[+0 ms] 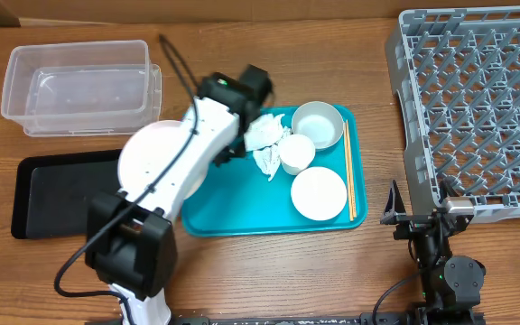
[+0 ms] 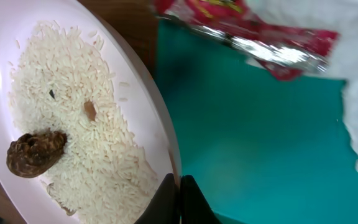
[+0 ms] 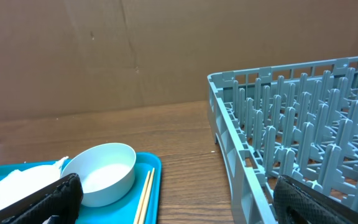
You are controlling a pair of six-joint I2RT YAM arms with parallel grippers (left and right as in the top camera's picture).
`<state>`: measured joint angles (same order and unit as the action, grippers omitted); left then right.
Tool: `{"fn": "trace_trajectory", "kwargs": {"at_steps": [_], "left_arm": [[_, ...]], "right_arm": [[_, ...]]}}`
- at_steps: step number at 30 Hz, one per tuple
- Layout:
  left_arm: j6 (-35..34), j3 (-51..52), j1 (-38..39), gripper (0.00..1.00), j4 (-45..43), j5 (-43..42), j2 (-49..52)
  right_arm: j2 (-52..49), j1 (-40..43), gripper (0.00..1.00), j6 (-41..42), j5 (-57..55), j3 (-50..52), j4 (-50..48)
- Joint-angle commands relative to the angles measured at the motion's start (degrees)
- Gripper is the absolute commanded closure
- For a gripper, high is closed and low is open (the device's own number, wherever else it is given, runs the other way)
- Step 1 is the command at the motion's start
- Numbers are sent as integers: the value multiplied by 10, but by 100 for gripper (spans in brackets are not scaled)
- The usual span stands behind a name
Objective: Sort waste into correct bins and load items into the dishwasher
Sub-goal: 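Grasp the plate rim with the left gripper and lift it, then carry the plate left over the black tray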
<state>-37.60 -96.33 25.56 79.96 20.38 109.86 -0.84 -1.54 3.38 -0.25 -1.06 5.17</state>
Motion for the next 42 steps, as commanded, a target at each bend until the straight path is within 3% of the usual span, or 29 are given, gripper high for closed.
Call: {"fn": "trace_trajectory", "kwargs": {"at_steps": [1, 8, 15, 24, 32, 42], "left_arm": [[-11, -19, -41, 96, 4, 11, -2], [-7, -21, -109, 96, 1, -11, -2], [31, -22, -170, 96, -24, -99, -2], [55, -22, -252, 96, -28, -107, -53], [109, -22, -349, 96, -74, -301, -83], [141, -21, -416, 96, -89, -370, -80]], "right_arm": [[7, 0, 0, -2, -1, 6, -3], [7, 0, 0, -2, -1, 6, -3], [7, 0, 0, -2, -1, 6, -3], [7, 0, 0, -2, -1, 6, -3], [7, 0, 0, -2, -1, 6, -3], [7, 0, 0, -2, -1, 6, -3]]}}
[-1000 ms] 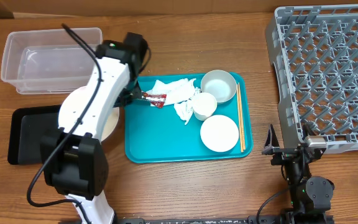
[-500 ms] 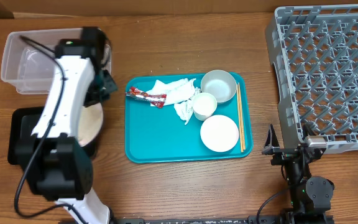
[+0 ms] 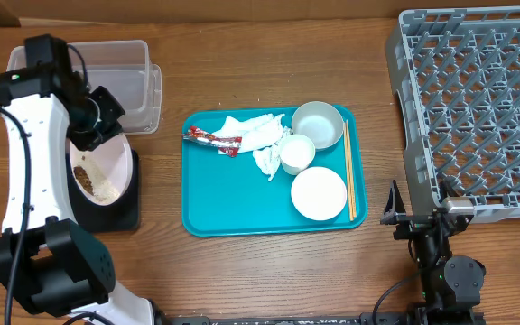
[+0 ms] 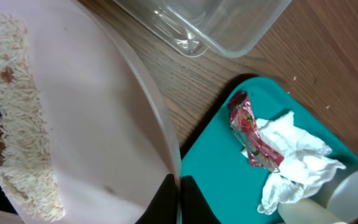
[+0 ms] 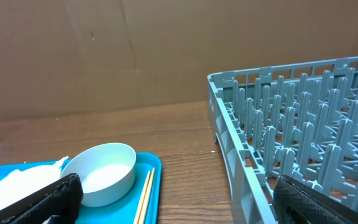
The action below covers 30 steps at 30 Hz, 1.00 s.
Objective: Sort waste into correct bins and load items into the dishwasher
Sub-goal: 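Carry the plate left over the black tray, then tilt the plate with the left gripper to dump rice onto black tray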
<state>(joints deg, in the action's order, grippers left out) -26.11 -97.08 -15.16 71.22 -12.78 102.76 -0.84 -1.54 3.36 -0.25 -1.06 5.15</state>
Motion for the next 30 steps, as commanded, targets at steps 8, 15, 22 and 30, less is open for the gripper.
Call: {"fn": "trace_trajectory", "kwargs": {"at_steps": [8, 15, 22, 30], "left_arm": [[39, -12, -43, 96, -1, -99, -9], [66, -4, -90, 96, 2, -184, -9], [84, 26, -148, 96, -2, -246, -9], [134, 81, -195, 96, -10, -375, -9]], "right_arm": [[7, 0, 0, -2, -1, 6, -3], [7, 0, 0, -2, -1, 6, -3], [7, 0, 0, -2, -1, 6, -3], [7, 0, 0, -2, -1, 6, -3]]}}
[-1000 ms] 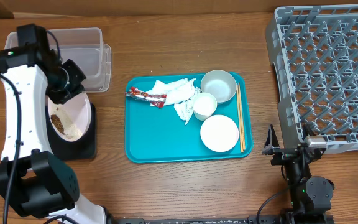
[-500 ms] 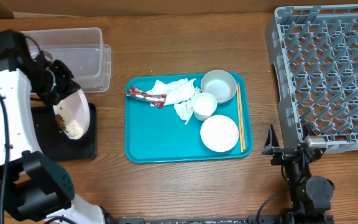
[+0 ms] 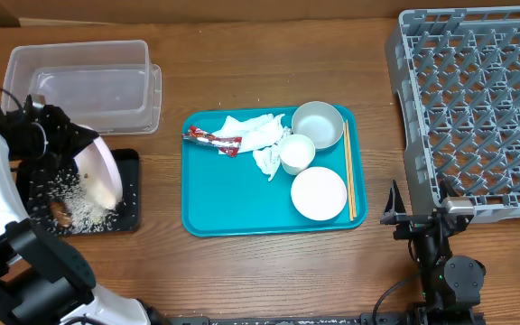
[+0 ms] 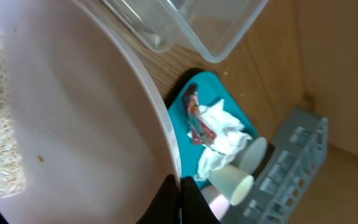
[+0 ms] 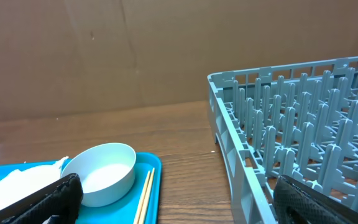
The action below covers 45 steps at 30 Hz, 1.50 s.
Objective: Sort waste into correct bins and load items into the dishwasher
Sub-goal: 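Tilt the plate with the left gripper to dump rice onto black tray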
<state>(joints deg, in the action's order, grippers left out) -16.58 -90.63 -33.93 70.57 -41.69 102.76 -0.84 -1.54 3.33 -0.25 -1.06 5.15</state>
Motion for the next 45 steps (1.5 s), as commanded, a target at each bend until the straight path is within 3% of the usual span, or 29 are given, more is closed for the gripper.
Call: {"fn": "trace_trajectory", "kwargs": {"at_steps": [1, 4, 13, 22, 31, 34, 41, 43, 45], "left_arm": [[39, 25, -12, 96, -16, -90, -9], [37, 40, -24, 96, -29, -97, -9], [76, 42, -55, 96, -16, -231, -9], [81, 42, -101, 96, 19, -245, -9], [147, 42, -153, 96, 44, -269, -9], [162, 42, -160, 96, 105, -279, -9], [223, 42, -163, 96, 100, -303, -9], [214, 42, -163, 96, 76, -285, -9], [209, 42, -163, 96, 114, -289, -9]], "right_arm": [[7, 0, 0, -2, -1, 6, -3], [7, 0, 0, -2, -1, 6, -3], [7, 0, 0, -2, -1, 6, -3], [7, 0, 0, -2, -1, 6, -3], [7, 0, 0, -2, -1, 6, -3], [7, 0, 0, -2, -1, 6, -3], [7, 0, 0, -2, -1, 6, -3], [7, 0, 0, -2, -1, 6, -3], [7, 0, 0, -2, -1, 6, -3]]}}
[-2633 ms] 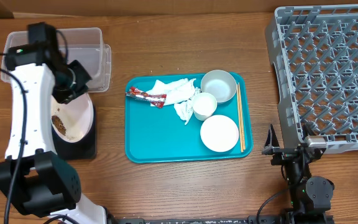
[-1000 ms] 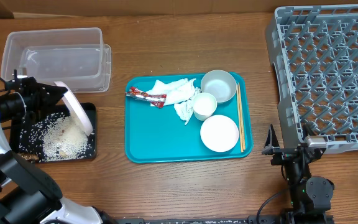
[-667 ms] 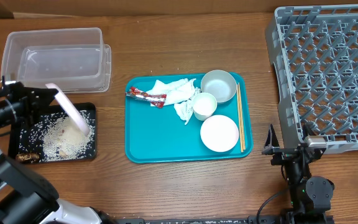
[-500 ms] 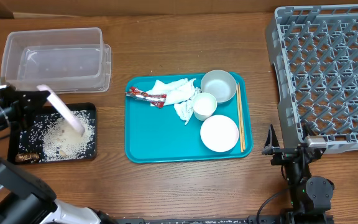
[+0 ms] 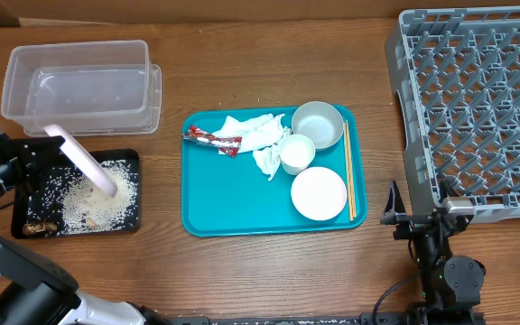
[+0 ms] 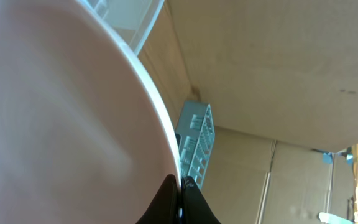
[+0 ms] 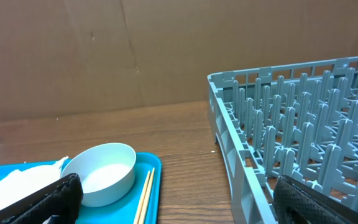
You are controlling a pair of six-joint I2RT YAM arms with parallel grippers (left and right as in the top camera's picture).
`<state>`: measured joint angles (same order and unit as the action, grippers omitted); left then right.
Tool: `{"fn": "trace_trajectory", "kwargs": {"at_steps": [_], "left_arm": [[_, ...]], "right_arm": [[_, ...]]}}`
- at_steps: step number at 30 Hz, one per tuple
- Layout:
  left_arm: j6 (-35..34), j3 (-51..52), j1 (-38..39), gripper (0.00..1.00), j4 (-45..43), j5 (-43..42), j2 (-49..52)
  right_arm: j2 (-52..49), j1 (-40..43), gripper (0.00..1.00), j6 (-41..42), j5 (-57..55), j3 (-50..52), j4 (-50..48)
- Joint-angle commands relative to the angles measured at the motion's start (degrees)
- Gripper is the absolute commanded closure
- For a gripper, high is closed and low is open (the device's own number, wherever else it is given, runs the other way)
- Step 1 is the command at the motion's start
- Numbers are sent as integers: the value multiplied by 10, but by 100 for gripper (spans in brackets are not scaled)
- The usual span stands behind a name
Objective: Sort waste into correct bins and load items into the dishwasher
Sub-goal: 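Tilt the plate with the left gripper to dump rice onto black tray, then carry the emptied plate back and set it on the teal tray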
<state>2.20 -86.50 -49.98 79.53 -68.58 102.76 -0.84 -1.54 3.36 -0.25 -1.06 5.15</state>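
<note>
My left gripper (image 6: 180,186) is shut on the rim of a pink plate (image 6: 61,124). In the overhead view the plate (image 5: 81,161) stands steeply on edge over the black tray (image 5: 25,176) at the far left. Its face shows no food. White rice (image 5: 97,200) and a brown lump (image 5: 36,227) lie in the black tray. My right gripper (image 7: 179,202) is open and holds nothing, near the table's front edge beside the grey dish rack (image 5: 477,99).
A clear plastic container (image 5: 79,86) sits behind the black tray. The teal tray (image 5: 233,203) carries a red wrapper (image 5: 210,138), crumpled tissues (image 5: 258,143), a bowl (image 5: 318,122), a cup (image 5: 297,152), a small plate (image 5: 319,192) and chopsticks (image 5: 348,171).
The plate was tilted over the black tray with rice sliding off it. Now it is tipped further onto its edge and shows bare, and the left arm sits further left. The right arm is unchanged.
My left gripper first held the plate of rice and a brown lump at the teal tray's left edge. Then the plate was over the black tray, then tilted with rice spilling. Now the food lies in the black tray.
</note>
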Motion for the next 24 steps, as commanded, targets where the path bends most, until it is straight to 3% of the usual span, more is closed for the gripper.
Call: {"fn": "trace_trajectory", "kwargs": {"at_steps": [1, 4, 5, 8, 14, 19, 24], "left_arm": [[39, 1, -3, 96, 29, -29, -9], [23, 1, -2, 96, 54, -11, -9], [31, 1, -1, 96, 99, -13, -9], [128, 1, -1, 96, 148, -52, -9], [123, 2, 24, 96, 174, 1, -28], [124, 2, 117, 96, 173, 23, -89], [123, 2, 275, 96, 164, 72, -146]], "right_arm": [[7, 0, 0, -2, -1, 6, -3], [7, 0, 0, -2, -1, 6, -3], [7, 0, 0, -2, -1, 6, -3], [7, 0, 0, -2, -1, 6, -3], [7, 0, 0, -2, -1, 6, -3], [7, 0, 0, -2, -1, 6, -3], [7, 0, 0, -2, -1, 6, -3]]}}
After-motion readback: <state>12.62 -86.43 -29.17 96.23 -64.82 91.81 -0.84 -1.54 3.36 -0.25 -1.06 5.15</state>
